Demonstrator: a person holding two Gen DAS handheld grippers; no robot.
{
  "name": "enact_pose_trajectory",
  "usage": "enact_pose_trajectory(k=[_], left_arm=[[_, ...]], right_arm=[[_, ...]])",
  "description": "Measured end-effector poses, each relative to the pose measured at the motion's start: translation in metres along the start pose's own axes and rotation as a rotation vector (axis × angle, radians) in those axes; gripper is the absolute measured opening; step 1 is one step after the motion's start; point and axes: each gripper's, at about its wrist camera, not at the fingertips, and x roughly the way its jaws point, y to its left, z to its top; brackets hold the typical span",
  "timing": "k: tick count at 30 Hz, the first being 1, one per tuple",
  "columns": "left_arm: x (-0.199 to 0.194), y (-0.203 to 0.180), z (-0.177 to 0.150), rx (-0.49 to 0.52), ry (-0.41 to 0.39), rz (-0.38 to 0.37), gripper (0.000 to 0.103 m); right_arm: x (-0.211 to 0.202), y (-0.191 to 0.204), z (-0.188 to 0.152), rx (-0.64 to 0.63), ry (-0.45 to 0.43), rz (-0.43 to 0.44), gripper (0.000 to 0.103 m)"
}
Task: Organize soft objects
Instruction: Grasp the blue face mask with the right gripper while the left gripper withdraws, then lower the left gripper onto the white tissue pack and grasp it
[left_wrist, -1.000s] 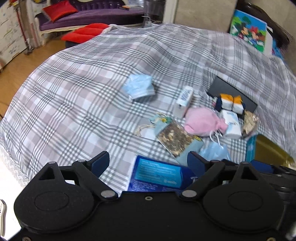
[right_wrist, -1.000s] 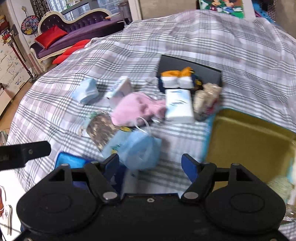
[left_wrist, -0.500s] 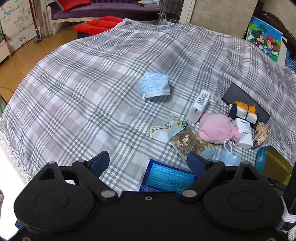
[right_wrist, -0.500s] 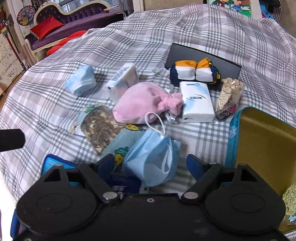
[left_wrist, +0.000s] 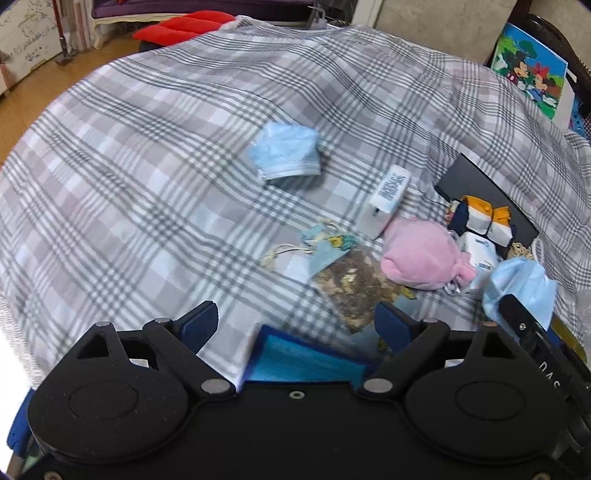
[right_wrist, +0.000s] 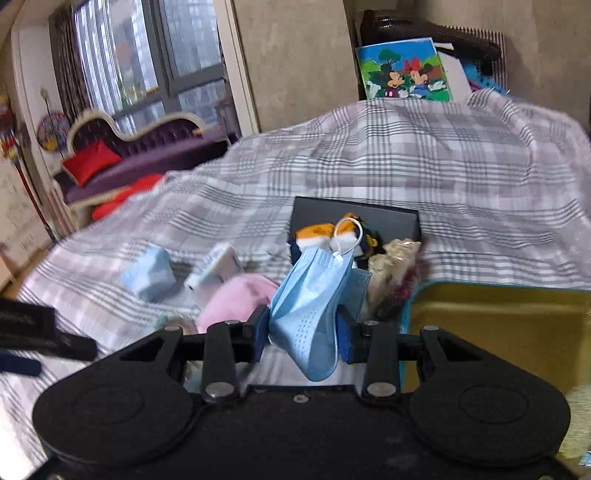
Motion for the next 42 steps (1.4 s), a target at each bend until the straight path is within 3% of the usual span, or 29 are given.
enact_pose_trajectory(k=[8,14,21,28,33,37,42], left_arm=[[0.023,-0.026,0.027,0.030,-0.026,-0.002,0.089],[0.055,-0.048,0.043,0.094,-0.027,0.040,0.092],[0.090,-0.077,0.058,0.151,-0.009,0.012,0.092],[0.125,-0.067,0.081,0.055,0.000,0.087,0.092],[0.123,-0.056,0.093,0.009,-0.062,0.178,0.088],[0.119,-0.053,0.097,0.023,-0.073,0.134,0.089],[0.129,-0.067,0.095,0.081,-0.030,0.072,0.090]], right_arm=[[0.000,-0.004,-0.012,-0.014,-0.060,-0.003,0.037],[0.006,-0.011,-0.015,-0.006,-0.064,-0.004,0.037],[0.012,-0.012,-0.017,-0.002,-0.050,-0.001,0.037],[0.006,-0.003,-0.024,-0.058,-0.077,0.016,0.037],[0.007,-0.005,-0.025,-0.059,-0.067,0.025,0.038],[0.009,-0.010,-0.024,-0.033,-0.048,0.030,0.038],[0.008,-0.013,-0.024,-0.017,-0.043,0.034,0.038]])
